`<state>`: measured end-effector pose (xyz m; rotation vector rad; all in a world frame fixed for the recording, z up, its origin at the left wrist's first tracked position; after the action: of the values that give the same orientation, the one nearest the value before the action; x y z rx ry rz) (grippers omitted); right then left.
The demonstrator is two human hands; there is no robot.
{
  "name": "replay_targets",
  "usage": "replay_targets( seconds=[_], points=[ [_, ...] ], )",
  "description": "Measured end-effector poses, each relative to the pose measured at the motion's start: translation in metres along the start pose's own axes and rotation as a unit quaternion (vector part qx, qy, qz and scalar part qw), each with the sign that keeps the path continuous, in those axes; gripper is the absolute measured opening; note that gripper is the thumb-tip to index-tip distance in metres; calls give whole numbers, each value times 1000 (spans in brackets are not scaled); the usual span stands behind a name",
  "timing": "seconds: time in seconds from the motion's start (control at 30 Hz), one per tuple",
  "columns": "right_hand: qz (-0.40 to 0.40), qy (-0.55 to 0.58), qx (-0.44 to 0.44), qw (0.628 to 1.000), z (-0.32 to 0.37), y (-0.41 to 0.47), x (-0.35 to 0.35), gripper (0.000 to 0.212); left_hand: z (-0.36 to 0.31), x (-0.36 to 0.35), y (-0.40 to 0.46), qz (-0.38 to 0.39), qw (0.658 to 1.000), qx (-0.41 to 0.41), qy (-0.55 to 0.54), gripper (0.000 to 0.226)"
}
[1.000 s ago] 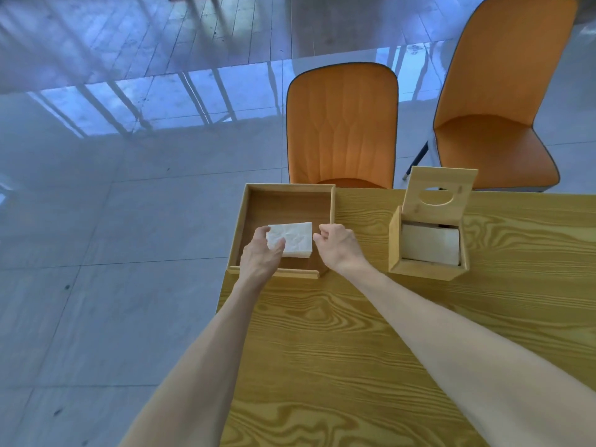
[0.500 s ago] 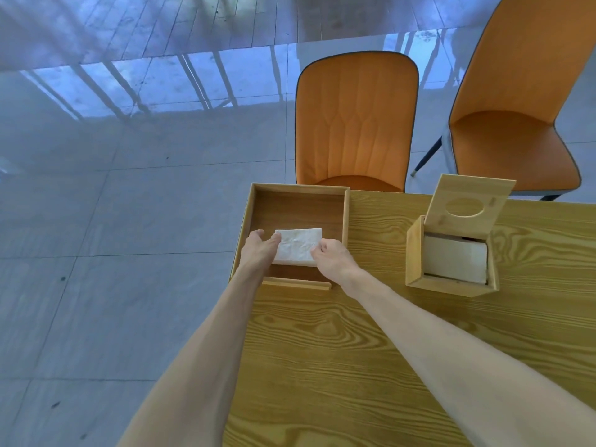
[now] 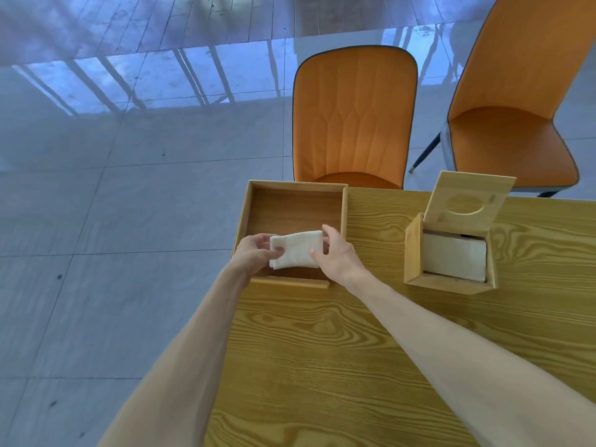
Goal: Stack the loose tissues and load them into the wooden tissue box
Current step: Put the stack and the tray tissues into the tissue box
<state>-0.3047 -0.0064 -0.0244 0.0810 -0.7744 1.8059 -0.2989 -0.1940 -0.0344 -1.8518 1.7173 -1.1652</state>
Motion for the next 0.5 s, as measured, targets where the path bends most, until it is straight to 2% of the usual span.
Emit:
replay_targets(
  seconds=[0.1, 0.17, 0.23, 0.3, 0.43, 0.5],
  points=[
    [-17, -21, 47, 998, 4, 0, 1, 80, -1, 6, -5, 30, 998, -54, 14, 24],
    [-33, -68, 86, 993, 7, 0, 3, 66, -3, 7, -8, 44, 996, -75, 24, 22],
    [-54, -125, 131, 982, 12, -3, 5, 42, -3, 8, -11, 48, 994, -90, 36, 23],
    [-72, -155, 173, 970, 16, -6, 6, 31, -4, 10, -13, 41, 991, -114, 48, 27],
    [-77, -216, 211, 950, 14, -13, 4, 36, -2, 7, -17, 51, 982, -154, 97, 48],
    [-68, -235, 206, 948, 10, -14, 1, 38, 2, 5, -17, 43, 980, -154, 122, 48]
  ],
)
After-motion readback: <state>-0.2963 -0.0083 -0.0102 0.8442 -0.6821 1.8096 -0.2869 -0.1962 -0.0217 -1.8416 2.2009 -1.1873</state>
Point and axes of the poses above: each hand's wrist, its own y-axis towards the middle knuckle, its own x-axis out of the back of the hand, z = x × y, the point moved 5 cm from there along y, towards the middle knuckle, and after that the axes turned 6 degrees about x, right-handed, at the moved point
